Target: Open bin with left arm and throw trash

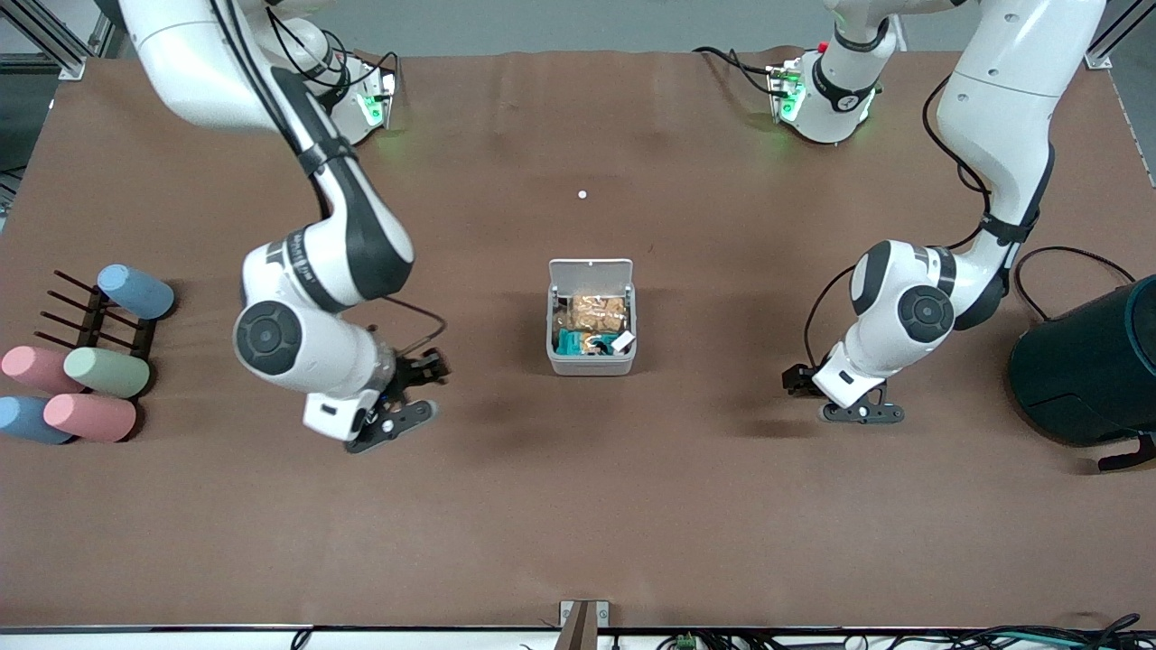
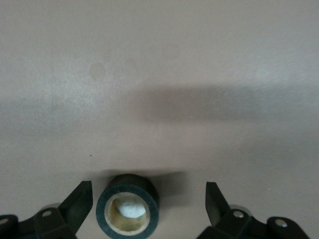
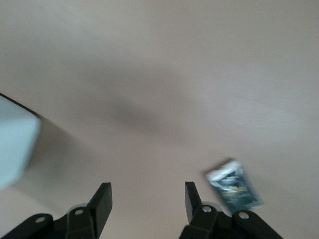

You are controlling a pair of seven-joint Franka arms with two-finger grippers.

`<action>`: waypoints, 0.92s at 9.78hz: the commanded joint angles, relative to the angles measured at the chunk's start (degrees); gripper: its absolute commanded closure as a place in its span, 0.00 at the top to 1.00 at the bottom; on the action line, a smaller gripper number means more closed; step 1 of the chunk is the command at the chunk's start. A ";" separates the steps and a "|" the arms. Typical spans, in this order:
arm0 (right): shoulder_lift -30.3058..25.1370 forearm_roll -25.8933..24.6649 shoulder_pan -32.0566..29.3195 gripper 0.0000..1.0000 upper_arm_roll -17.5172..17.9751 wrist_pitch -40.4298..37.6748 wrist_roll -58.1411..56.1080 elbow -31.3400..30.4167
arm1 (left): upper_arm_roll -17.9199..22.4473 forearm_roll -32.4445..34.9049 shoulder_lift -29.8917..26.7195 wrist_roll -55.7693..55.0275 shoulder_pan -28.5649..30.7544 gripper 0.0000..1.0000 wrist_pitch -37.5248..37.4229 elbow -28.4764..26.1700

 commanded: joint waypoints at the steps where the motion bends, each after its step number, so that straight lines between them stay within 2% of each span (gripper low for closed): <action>1: 1.51 -10.00 0.53 0.68 0.94 4.80 -7.31 -2.26 | -0.13 -0.17 0.71 0.70 0.63 1.00 -0.69 0.81; 2: 2.30 -10.56 -0.26 0.70 0.85 9.79 -10.92 -5.40 | -0.13 -0.17 0.71 0.61 0.71 1.00 -0.69 0.64; 4: 2.66 -10.66 -2.45 0.93 0.85 18.95 -13.49 -11.47 | -0.13 -0.17 0.71 0.78 0.80 1.00 -0.78 0.38; 6: 2.83 -10.66 -5.00 0.99 0.94 23.63 -18.12 -14.65 | -0.22 -0.17 0.97 0.96 1.94 0.96 -1.74 0.29; 8: 2.75 -10.66 -6.68 1.00 0.94 24.86 -21.74 -16.67 | -0.22 -0.17 0.71 0.87 1.86 0.76 -4.02 0.72; 9: 2.83 -10.57 -7.90 1.00 0.94 27.57 -24.72 -18.25 | -0.30 -0.17 0.71 0.87 1.77 0.62 -4.30 0.81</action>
